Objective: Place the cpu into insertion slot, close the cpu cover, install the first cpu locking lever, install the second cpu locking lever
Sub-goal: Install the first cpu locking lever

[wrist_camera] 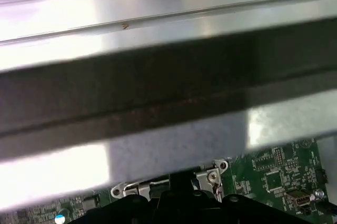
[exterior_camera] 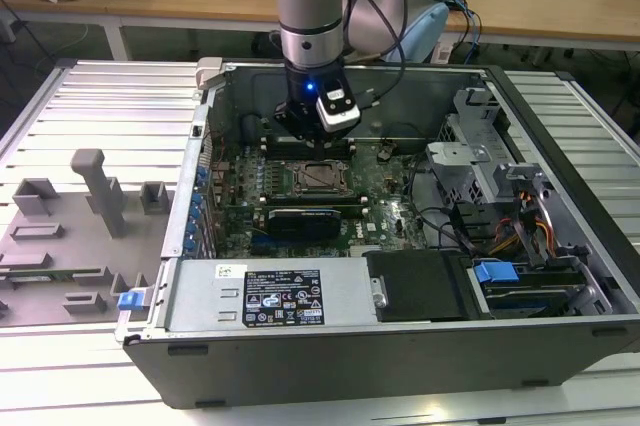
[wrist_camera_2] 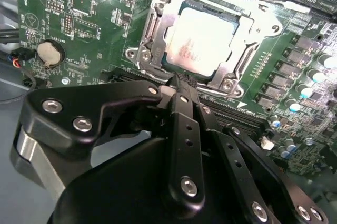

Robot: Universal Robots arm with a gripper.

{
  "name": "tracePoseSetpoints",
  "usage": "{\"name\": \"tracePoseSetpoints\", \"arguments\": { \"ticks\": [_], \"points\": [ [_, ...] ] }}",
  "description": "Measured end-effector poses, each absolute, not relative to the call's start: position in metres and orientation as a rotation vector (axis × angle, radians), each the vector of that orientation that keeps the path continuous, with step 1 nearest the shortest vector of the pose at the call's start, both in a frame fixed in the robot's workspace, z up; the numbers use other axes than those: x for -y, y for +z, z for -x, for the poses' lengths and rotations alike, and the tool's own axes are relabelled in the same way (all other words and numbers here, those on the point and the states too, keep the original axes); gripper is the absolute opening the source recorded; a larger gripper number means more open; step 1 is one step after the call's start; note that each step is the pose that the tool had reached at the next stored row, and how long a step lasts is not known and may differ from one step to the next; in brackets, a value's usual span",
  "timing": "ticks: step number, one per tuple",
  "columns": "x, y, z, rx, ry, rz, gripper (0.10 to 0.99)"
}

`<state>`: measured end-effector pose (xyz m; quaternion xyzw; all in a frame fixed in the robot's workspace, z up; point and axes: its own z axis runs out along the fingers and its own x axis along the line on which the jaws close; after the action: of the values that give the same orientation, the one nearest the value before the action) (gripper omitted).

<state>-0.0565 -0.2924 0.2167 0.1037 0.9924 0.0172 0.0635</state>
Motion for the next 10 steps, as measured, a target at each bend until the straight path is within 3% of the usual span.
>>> {"name": "tracePoseSetpoints", "arguments": {
  "ticks": [10],
  "points": [
    [0.317,0.217,0.057,-2.998,0.052,-0.313,0.106]
  ]
}}
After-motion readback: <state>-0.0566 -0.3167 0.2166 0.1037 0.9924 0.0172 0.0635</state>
